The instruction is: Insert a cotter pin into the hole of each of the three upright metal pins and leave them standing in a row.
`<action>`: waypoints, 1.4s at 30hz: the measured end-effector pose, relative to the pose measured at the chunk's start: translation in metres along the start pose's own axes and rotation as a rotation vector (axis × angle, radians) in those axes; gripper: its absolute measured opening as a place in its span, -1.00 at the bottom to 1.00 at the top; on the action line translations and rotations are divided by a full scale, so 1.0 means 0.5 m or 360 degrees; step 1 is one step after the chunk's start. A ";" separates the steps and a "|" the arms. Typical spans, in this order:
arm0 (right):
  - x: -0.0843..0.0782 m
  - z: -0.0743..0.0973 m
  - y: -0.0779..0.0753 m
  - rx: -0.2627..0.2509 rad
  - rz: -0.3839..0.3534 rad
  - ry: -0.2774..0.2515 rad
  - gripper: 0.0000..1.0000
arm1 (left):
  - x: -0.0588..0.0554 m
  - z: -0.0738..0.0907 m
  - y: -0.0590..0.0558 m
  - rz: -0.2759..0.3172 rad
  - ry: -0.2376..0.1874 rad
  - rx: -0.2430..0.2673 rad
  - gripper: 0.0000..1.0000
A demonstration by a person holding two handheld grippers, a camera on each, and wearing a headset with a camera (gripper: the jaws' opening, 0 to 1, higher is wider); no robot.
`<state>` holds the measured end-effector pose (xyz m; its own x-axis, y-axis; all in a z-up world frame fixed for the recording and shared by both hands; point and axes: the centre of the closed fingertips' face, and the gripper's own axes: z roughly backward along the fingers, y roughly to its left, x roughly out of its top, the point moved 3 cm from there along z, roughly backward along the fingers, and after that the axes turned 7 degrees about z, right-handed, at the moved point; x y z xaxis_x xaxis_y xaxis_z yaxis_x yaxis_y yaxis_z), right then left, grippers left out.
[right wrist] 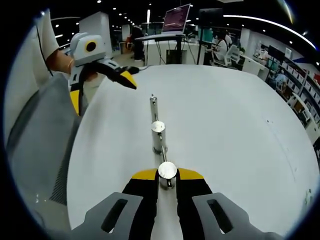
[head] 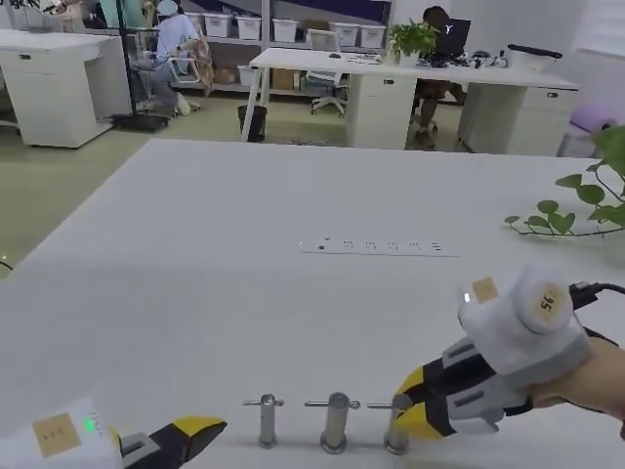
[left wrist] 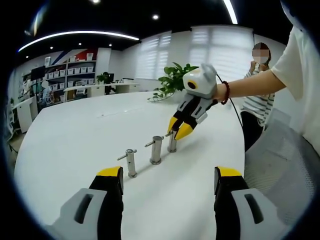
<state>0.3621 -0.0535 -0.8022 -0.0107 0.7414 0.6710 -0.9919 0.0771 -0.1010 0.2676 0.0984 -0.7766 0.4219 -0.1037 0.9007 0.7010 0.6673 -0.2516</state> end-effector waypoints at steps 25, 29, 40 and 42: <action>-0.004 0.005 0.000 -0.0056 -0.0209 -0.0092 -0.46 | 0.000 0.005 0.020 0.0001 0.0017 0.0072 0.48; 0.005 0.015 0.005 -0.0117 -0.0328 -0.0151 -0.33 | 0.003 0.008 0.029 0.0027 0.0016 0.0106 0.48; 0.010 0.049 0.022 -0.0333 -0.0508 -0.0199 -0.04 | 0.014 0.023 0.037 0.0082 -0.0003 0.0164 0.45; 0.013 0.058 0.026 -0.0386 -0.0568 -0.0229 -0.02 | 0.015 0.028 0.040 0.0087 -0.0005 0.0176 0.45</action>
<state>0.3456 -0.0672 -0.7778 0.2919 0.5412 0.7886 -0.8785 0.4777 -0.0027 0.2768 0.1215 -0.7698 0.4559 -0.0630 0.8878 0.6093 0.7493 -0.2597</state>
